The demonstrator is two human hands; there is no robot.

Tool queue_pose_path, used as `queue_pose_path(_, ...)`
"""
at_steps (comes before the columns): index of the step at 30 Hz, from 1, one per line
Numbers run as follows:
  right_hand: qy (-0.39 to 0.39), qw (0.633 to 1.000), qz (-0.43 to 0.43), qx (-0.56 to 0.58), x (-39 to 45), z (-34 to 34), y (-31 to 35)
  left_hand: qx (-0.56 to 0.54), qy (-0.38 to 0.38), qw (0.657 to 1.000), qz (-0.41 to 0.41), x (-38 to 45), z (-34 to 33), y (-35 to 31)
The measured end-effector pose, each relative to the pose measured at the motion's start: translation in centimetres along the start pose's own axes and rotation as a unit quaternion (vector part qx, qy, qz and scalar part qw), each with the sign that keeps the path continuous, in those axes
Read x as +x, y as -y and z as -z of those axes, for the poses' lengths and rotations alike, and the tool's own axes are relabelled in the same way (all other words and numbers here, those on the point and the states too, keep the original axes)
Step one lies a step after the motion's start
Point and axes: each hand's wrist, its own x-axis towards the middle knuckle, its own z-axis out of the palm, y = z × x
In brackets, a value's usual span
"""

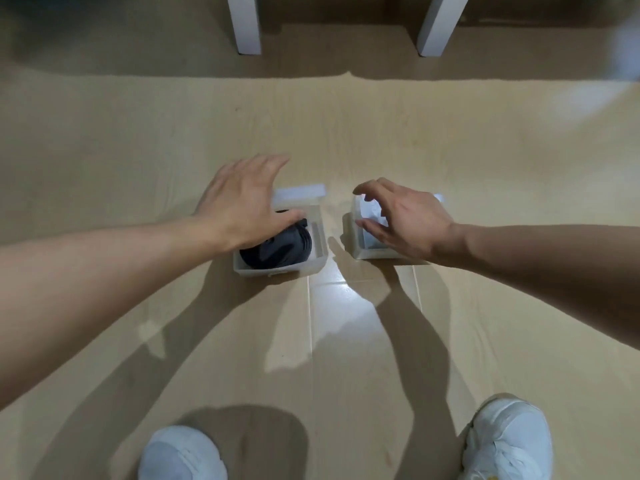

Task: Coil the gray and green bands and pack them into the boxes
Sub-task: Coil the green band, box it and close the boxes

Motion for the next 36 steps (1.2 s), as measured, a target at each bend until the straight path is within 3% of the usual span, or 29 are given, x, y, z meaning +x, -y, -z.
queue_pose_path(2,-0.017,0.999,0.012,0.032,0.9,0.1,1.4,0.026,0.073,0.996,0.032,-1.0,-0.2,2.0)
queue_pose_path(7,0.012,0.997,0.068,0.039,1.7,-0.9,3.7,0.054,0.191,0.979,-0.055,-4.5,-3.6,4.7)
queue_pose_path(13,0.047,0.993,0.106,-0.008,2.6,-2.7,5.4,0.054,0.137,0.987,-0.061,-3.7,-5.9,5.1)
queue_pose_path(18,0.103,0.988,0.112,-0.034,4.6,-3.4,7.3,0.062,0.152,0.986,-0.032,-1.7,-6.8,5.1)
queue_pose_path(24,0.149,0.983,0.094,-0.056,6.8,-4.7,8.8,0.027,0.054,0.997,-0.053,-1.7,-7.2,5.2)
queue_pose_path(36,0.154,0.980,0.102,-0.074,7.5,-5.7,8.3,-0.013,0.032,0.998,-0.043,-2.9,-7.7,4.9)
